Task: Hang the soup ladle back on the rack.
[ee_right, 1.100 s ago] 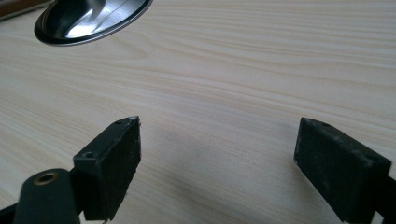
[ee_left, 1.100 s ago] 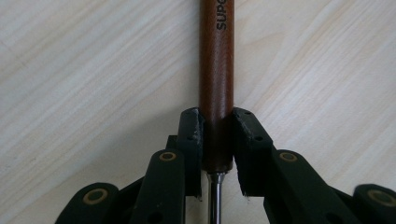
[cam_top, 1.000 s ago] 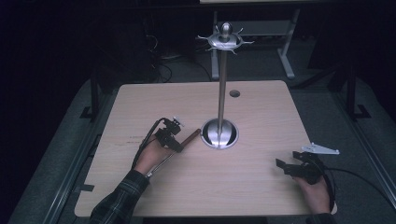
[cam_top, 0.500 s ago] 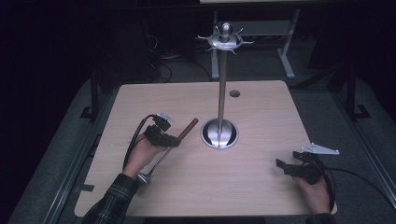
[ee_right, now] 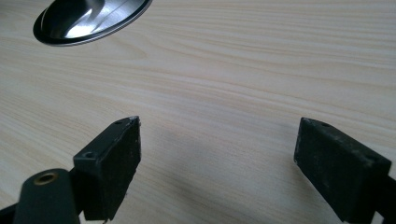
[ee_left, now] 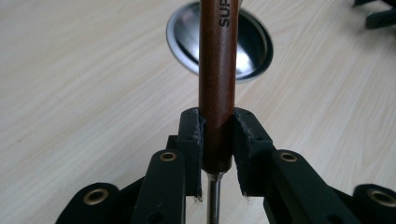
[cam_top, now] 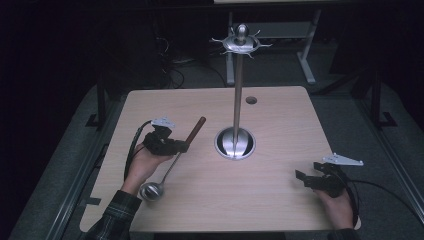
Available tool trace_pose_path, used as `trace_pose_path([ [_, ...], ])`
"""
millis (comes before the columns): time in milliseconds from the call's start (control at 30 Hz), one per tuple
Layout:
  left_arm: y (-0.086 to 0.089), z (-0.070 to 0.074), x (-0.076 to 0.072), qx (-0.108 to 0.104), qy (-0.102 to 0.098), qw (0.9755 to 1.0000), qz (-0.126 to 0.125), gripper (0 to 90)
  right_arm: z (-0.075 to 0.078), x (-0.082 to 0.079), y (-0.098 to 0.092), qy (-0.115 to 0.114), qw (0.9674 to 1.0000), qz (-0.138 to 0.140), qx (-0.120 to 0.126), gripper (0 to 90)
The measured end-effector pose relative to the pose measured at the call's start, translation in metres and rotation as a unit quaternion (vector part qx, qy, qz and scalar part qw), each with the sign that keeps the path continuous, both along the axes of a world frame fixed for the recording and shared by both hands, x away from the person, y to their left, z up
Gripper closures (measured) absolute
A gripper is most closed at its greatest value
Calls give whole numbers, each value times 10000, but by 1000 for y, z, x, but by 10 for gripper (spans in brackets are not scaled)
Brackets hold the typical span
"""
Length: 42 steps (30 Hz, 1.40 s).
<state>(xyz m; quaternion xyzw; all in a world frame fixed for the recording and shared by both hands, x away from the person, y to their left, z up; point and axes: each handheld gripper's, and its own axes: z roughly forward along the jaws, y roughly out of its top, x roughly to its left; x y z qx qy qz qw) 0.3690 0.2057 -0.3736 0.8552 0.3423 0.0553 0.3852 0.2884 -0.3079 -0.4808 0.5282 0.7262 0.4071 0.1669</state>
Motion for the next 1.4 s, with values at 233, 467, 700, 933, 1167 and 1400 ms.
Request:
trace_pose_path([
  [233,9,15,-8,-372,-325,9988,-2,746,0,0,-1,5,10000,10,24,145],
  [467,10,36,-15,-693,-770,9946,-78,746,0,1,-1,20,10000,4,23,145],
  [700,7,52,-15,-861,-993,9913,-121,745,0,0,-1,9,10000,-1,22,145],
  [933,3,66,-13,-1033,-1155,9877,-185,745,0,0,-1,1,10000,3,17,145],
  [1167,-5,87,-11,-1212,-1369,9827,-310,744,0,0,-1,2,10000,3,22,145],
  [1400,-16,104,-6,-1310,-1461,9796,-438,744,0,0,-1,2,10000,5,22,145],
])
